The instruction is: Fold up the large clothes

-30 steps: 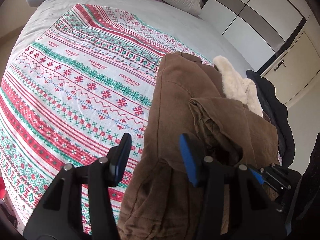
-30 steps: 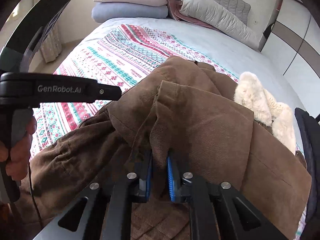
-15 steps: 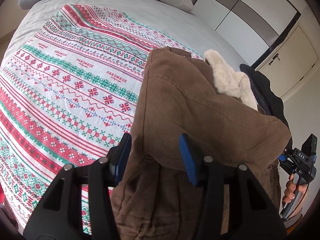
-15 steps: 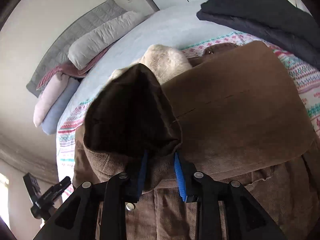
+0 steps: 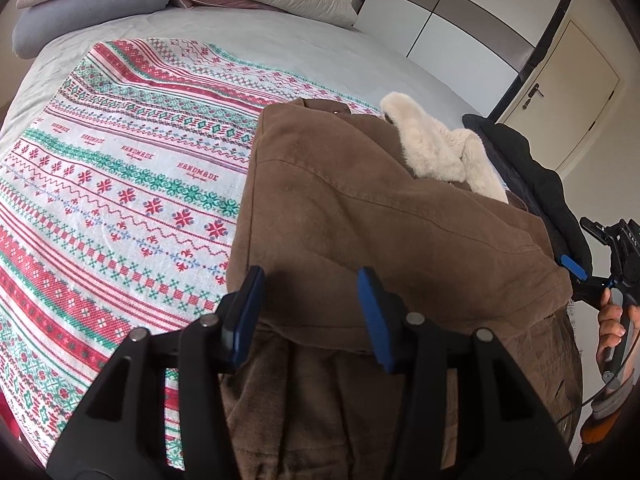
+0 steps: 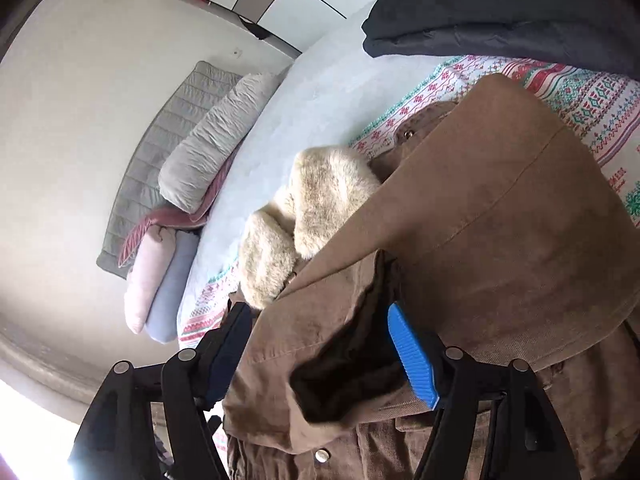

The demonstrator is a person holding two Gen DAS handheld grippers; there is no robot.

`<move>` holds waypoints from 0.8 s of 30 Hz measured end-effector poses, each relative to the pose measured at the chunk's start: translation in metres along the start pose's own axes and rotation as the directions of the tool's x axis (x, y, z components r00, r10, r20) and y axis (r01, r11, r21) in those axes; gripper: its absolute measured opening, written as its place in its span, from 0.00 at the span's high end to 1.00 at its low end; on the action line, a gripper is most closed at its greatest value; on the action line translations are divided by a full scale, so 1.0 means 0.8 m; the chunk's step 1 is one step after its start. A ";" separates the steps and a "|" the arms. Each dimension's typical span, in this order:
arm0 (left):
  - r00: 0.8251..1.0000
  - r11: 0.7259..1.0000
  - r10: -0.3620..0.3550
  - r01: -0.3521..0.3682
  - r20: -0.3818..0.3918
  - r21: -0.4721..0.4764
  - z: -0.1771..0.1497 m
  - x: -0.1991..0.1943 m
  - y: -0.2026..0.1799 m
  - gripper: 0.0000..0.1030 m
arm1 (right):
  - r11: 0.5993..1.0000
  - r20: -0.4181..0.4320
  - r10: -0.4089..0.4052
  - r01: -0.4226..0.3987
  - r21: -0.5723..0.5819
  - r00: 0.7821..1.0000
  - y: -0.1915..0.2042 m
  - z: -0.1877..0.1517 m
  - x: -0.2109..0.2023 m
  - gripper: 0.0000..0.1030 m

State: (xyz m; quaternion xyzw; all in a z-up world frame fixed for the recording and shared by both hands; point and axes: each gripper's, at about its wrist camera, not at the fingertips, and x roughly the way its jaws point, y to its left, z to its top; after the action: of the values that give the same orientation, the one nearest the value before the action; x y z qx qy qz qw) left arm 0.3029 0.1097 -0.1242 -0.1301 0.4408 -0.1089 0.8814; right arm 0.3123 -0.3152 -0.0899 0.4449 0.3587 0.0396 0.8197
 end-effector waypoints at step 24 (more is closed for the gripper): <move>0.999 0.989 0.020 -0.015 -0.034 0.146 -0.015 0.021 -0.039 0.51 | 0.692 0.171 -0.538 0.549 -0.469 0.825 0.052 -0.006 0.089 0.77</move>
State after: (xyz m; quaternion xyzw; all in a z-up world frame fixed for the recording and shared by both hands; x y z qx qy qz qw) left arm 0.3005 0.0731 -0.1334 -0.0597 0.4485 -0.1354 0.8814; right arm 0.3724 -0.2592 -0.0995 0.0922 0.4427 -0.1178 0.8841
